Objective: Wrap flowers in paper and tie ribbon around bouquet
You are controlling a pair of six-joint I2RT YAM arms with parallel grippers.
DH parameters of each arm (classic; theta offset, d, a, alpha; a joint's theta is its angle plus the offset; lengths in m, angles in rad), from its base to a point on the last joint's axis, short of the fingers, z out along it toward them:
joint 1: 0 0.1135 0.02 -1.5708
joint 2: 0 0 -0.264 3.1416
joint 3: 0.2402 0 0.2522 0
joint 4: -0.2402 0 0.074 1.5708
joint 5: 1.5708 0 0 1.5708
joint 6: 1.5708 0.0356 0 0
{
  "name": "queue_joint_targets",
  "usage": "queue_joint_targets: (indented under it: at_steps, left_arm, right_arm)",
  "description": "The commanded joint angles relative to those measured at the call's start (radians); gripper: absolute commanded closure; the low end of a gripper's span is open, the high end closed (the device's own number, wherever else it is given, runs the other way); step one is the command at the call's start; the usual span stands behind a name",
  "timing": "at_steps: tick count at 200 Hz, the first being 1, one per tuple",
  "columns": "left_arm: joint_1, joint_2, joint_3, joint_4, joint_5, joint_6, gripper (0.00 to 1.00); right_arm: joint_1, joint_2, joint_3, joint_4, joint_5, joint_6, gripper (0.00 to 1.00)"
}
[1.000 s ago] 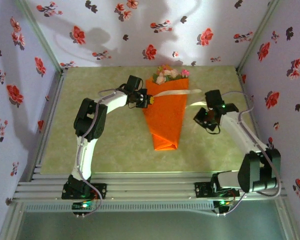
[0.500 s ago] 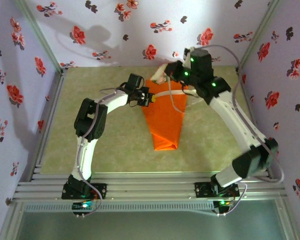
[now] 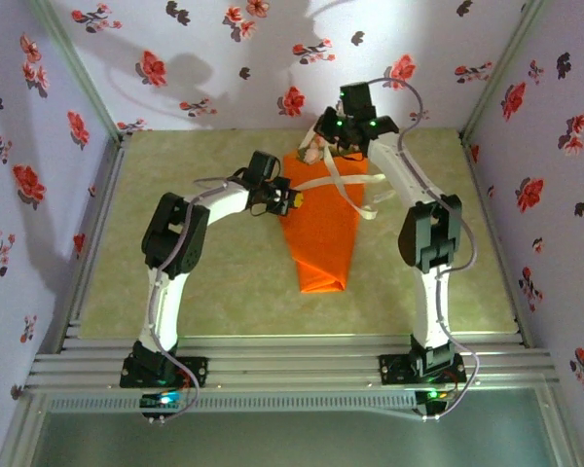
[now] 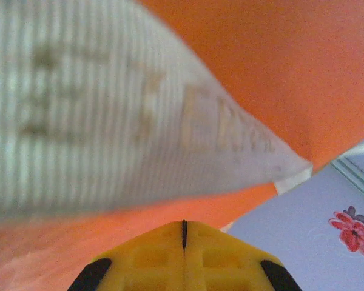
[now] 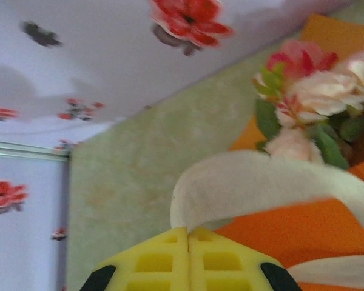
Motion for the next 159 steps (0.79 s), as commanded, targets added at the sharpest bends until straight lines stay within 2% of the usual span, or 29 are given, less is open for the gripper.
queue_joint_targets:
  at_steps: [1, 23, 40, 65, 88, 159]
  left_arm:
    - [-0.011, -0.093, -0.03, 0.018, -0.024, 0.034, 1.0]
    - [-0.009, -0.125, -0.042, -0.019, -0.051, 0.041, 0.99]
    - [-0.007, -0.133, -0.02, -0.091, -0.087, 0.029, 0.7]
    - [-0.005, -0.115, 0.027, -0.17, -0.156, -0.036, 0.56]
    - [-0.001, -0.037, 0.112, -0.178, -0.169, -0.077, 0.53]
    - [0.0, 0.121, 0.289, -0.227, -0.18, -0.182, 0.54]
  right_arm:
    - [0.006, 0.036, 0.051, -0.119, 0.036, -0.083, 1.0]
    - [0.009, 0.04, 0.021, -0.148, 0.059, -0.115, 1.0]
    - [0.009, 0.001, -0.048, -0.115, 0.087, -0.114, 1.0]
    - [0.006, -0.036, -0.085, -0.112, 0.11, -0.117, 1.0]
    - [0.006, -0.077, -0.132, -0.1, 0.13, -0.114, 1.0]
    - [0.005, -0.235, -0.31, -0.014, 0.197, -0.062, 1.0]
